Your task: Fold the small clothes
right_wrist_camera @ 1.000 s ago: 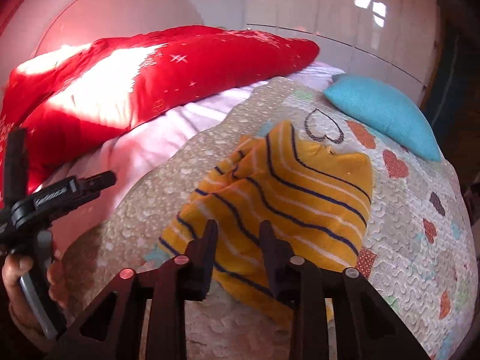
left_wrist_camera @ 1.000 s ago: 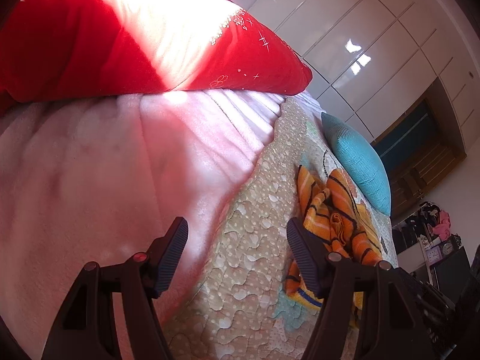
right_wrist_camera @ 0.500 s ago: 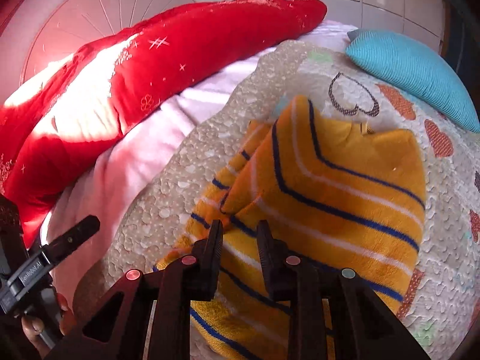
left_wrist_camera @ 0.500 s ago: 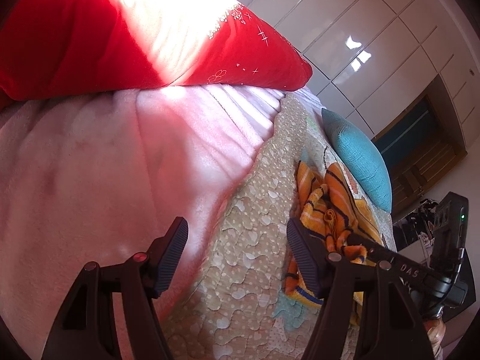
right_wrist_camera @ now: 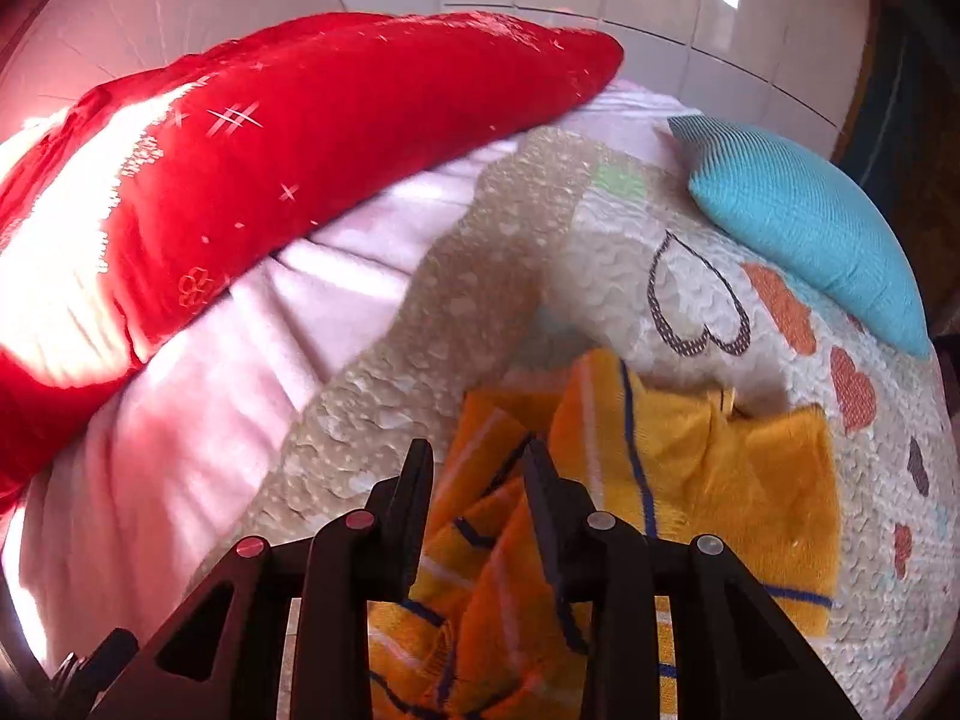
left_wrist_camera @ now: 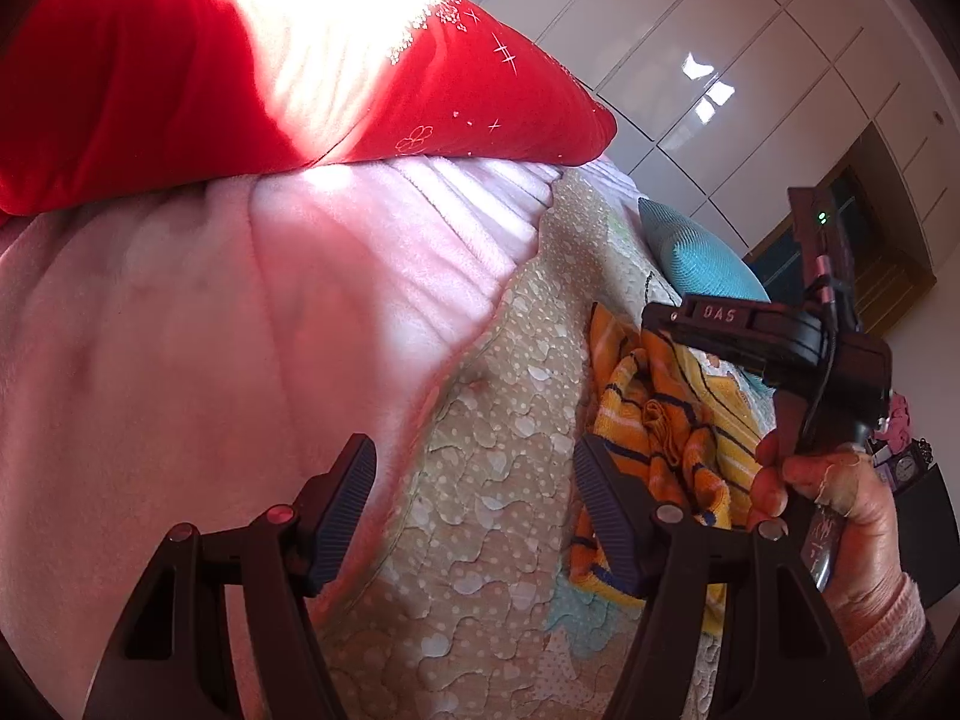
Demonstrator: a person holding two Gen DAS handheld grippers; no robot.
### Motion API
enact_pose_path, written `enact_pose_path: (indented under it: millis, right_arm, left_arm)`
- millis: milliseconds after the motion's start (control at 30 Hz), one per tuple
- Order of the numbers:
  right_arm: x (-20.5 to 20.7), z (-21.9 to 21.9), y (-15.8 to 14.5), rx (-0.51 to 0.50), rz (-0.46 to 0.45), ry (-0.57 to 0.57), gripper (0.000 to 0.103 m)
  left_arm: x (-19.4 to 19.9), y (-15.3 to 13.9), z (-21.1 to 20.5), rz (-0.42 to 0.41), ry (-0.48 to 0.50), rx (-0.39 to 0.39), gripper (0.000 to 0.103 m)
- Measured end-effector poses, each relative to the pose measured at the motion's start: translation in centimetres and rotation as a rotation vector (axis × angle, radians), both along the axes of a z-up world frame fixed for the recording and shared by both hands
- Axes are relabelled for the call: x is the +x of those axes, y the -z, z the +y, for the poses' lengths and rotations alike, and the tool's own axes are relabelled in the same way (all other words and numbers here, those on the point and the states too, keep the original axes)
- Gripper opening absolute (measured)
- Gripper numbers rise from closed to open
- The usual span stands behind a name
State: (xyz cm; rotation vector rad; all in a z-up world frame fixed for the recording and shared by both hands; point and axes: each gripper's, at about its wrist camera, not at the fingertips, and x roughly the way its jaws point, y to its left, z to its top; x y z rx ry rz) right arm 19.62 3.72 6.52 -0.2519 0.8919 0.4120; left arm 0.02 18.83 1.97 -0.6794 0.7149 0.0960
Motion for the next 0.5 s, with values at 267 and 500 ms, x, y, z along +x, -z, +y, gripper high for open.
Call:
enact_pose_path:
  millis: [267,500]
  right_arm:
    - [2.1,-0.8,4.5,0.121,0.376,0.124,0.047]
    - [4.2,3.7,6.3,-0.073,0.118,0.060,0.072]
  left_arm:
    - [0.3,0.0,-0.2,0.004,0.022,-0.001,0.067]
    - [0.6,0.3,-0.2,0.018,0.010,0.004,0.067]
